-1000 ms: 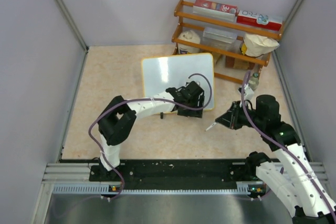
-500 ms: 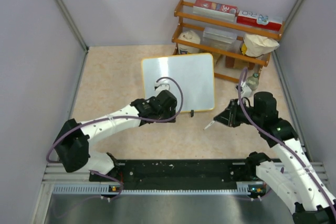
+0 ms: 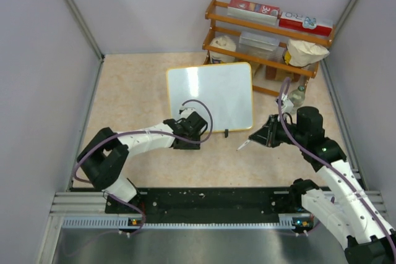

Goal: Write a sentence on the whiteboard
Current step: Pick up the whiteboard stand from the center of the board.

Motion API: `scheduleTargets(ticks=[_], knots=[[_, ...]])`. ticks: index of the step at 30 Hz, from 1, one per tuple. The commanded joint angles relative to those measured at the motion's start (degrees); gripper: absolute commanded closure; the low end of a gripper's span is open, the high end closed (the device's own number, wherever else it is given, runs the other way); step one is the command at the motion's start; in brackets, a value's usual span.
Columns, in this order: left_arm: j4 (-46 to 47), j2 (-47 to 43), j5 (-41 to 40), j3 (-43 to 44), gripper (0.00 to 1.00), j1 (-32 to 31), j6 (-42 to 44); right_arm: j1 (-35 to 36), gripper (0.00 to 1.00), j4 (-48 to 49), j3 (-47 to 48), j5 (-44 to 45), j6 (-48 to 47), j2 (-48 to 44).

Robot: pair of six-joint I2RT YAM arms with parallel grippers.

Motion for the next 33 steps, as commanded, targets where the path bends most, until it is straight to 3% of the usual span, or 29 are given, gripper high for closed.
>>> scheduleTargets(ticks=[1,15,18,21,25,30,33], knots=[[2.9,3.1,-2.0,2.9,0.39,1.3,0.3,-0.6,1.00,3.4,0.0,-0.8,0.3,0.0],[6.4,10.2,-6.9,6.7,0.51,2.3,2.9,-0.5,1.00,3.8,0.4,-1.1,0.4,0.3],[5.1,12.0,-7.3,8.2,0.59,2.3,3.1,-0.5,1.00,4.0,0.1,-1.1,0.5,0.2],[5.1,12.6,-6.9,8.3,0.73,2.3,2.9,-0.5,1.00,4.1,-0.1,-1.3,0.6,0.2],[5.4,11.6,-5.6,6.7,0.80,2.1,1.8,-0.5,1.00,4.1,-0.4,-1.4,0.6,-0.6],[5.7,9.4,-4.2,3.9,1.00,1.4,0.7,-0.5,1.00,4.1,-0.9,-1.4,1.1,-1.4],[5.7,8.7,-2.7,3.0,1.00,0.4,-0.4,-0.5,1.00,4.1,-1.1,-1.4,1.1,-2.1]])
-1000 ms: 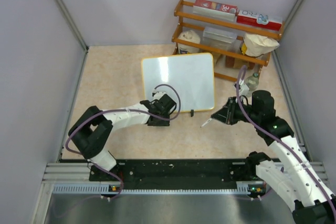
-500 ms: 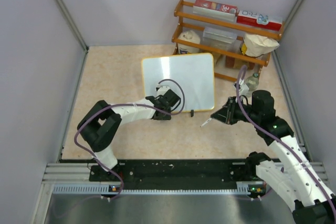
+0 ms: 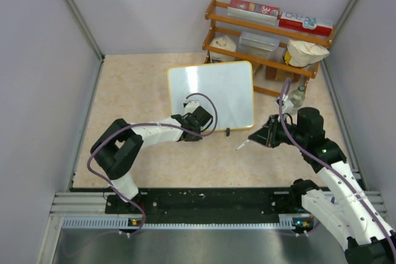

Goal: Write a sentence on the whiteboard
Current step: Pick up the whiteboard stand from the center of the board.

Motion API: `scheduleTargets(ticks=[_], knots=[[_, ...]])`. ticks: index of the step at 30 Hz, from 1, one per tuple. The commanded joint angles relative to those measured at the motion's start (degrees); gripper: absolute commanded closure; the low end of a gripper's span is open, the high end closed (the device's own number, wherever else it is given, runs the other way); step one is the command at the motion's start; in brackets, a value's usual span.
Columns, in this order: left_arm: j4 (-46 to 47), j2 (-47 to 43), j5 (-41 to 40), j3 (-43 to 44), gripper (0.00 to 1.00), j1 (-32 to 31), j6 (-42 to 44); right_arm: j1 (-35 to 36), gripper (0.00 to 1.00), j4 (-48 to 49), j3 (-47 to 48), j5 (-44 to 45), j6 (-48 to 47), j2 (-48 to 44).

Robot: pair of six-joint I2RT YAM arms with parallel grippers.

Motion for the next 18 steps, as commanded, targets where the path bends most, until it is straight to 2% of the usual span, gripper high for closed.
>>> scheduleTargets(ticks=[1,9,18], knots=[[-1.1,-1.0,2.9,-3.0,1.00,-1.4,-1.9,-0.5,1.00,2.3,-0.4,-0.8,0.6,-1.7],[-5.8,-1.3,2.9,-3.1,1.00,-8.6,-7.4,-0.5,1.00,2.2,-0.9,-0.7,1.1,-3.3],[-10.4,-6.9,1.8,-5.6,1.00,-17.0,-15.6,-0.5,1.00,2.2,-1.8,-0.7,1.6,-4.8]])
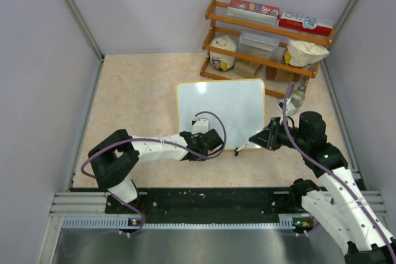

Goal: Write a sentence on the whiteboard
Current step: Pick up the whiteboard stand from the center of the board, then move the whiteboard marker without the cap to the center of the board.

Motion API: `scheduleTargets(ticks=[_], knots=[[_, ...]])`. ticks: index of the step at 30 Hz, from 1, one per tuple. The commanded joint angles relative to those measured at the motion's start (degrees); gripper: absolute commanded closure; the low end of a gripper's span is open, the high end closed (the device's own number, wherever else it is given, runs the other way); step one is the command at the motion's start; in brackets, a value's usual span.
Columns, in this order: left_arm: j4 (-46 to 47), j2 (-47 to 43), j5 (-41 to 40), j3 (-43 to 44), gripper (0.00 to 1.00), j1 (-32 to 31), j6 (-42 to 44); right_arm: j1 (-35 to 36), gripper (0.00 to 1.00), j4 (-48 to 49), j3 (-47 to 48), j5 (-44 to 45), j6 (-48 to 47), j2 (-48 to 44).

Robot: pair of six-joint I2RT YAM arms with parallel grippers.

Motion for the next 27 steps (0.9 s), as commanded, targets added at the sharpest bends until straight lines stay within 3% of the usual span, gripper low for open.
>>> scheduleTargets(ticks=[1,12,15,16,19,27], knots=[[-6.2,-4.1,4.3,-2.3,1.00,-4.4,-6.0,-0.6,1.00,1.7,0.1,-0.5,0.3,-1.1],[-8.2,-2.8,6.0,-2.8,1.00,-14.8,-15.6,-0.5,1.00,1.6,0.1,0.3,0.2,-1.4],[-7.9,-1.2,6.6,-2.1,0.84,-16.5,-16.0,-0.5,1.00,1.2,0.1,0.6,0.1,-1.8],[-8.0,-0.9,6.6,-1.8,0.70,-17.2,-15.9,-0.5,1.00,1.1,0.1,0.8,0.1,-1.8],[-8.0,-0.2,6.3,-0.8,0.49,-18.0,-15.9,-0.5,1.00,0.5,0.2,1.6,0.1,-2.2],[-4.3,1.8,4.6,3.5,0.48,-19.7,-11.4,-0.5,1.00,-0.1,0.6,3.8,-0.2,-2.0]])
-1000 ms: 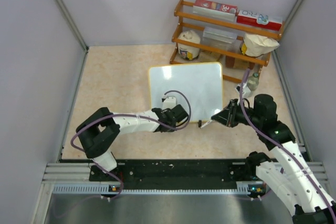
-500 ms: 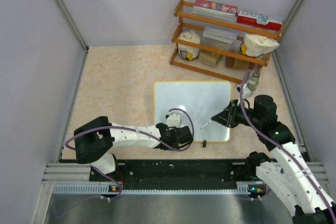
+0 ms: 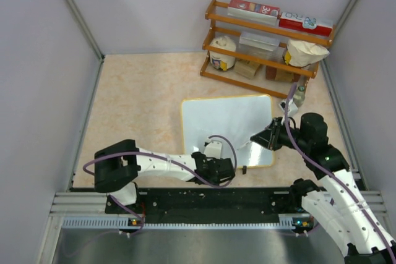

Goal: Write a sentence on the whiteboard
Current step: Move the whiteboard marker without the cap to the center of the board, then pick up the whiteboard from the center of the board.

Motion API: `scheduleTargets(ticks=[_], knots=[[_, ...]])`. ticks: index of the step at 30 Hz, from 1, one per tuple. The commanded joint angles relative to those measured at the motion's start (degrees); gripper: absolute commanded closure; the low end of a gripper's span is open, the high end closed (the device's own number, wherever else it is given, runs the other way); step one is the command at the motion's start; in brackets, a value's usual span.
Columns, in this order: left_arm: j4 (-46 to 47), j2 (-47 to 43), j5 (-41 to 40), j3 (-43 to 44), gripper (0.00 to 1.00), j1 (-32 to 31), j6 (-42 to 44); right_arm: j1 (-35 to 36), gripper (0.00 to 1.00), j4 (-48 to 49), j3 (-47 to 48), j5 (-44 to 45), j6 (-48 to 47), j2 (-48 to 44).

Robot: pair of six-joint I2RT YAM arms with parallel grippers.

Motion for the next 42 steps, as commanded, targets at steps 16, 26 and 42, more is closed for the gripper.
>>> scheduleTargets(ticks=[16,26,42], knots=[[-4.3,-11.9,0.6,4.2,0.22,-3.9,5.2,-0.5,1.00,-0.2,3.0,3.0,-1.3,-0.3],[8.7,-21.7,12.8,8.6,0.16,7.9,25.2,-0.5,1.00,1.0,4.0,2.0,-2.4,1.0],[20.0,-38.6,49.5,-5.6,0.13,52.3,29.0,-0.5,1.00,0.2,0.0,1.7,-0.2,-3.6]])
